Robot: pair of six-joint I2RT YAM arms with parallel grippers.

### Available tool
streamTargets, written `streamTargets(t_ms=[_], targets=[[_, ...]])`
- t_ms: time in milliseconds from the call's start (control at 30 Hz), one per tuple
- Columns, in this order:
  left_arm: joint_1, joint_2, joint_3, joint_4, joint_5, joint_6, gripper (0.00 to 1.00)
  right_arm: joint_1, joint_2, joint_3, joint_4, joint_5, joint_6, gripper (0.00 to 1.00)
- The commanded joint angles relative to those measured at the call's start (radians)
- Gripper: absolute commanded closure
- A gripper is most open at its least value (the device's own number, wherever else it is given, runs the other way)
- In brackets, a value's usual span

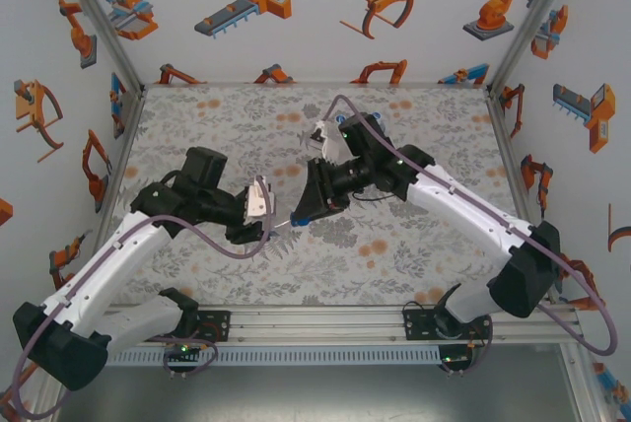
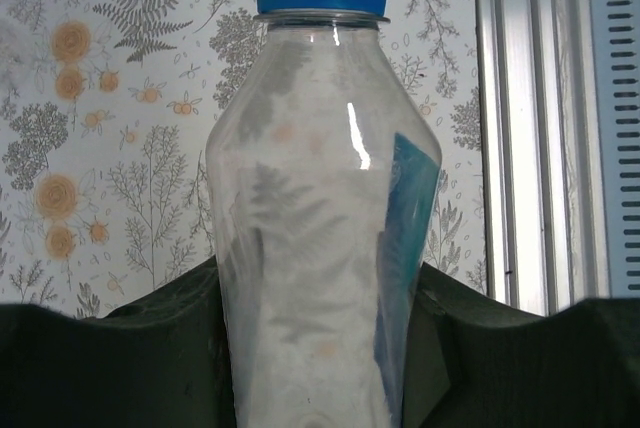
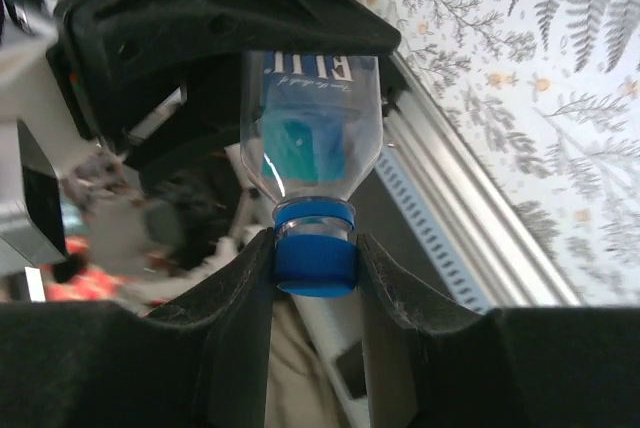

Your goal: Screw on the bottle caps

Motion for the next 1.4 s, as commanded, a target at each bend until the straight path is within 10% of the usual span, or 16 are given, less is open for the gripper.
streamTargets(t_ms=[0,633,867,1367], targets=[[-0.03,-0.033,-0.012,0.216,0.178,-0.008,1.0,0.004,-0.026,-0.096,0.383,0.014,0.336,1.0],[-0.031,-0.044,-0.184,0.582,0.235,-0.242,1.0,-0.036,-0.094,-0.303,0.61,0.168,0.686,1.0],[-0.03,-0.011,-0.137,0.47,0.228,-0.186,1.0,-0.053,-0.103,-0.212,0.46,0.164,0.55,0.73],[-0.029,0.009,-0.12,0.438,0.229,-0.18,1.0,-0.092,-0.126,-0.143,0.38,0.148,0.473,0.47]])
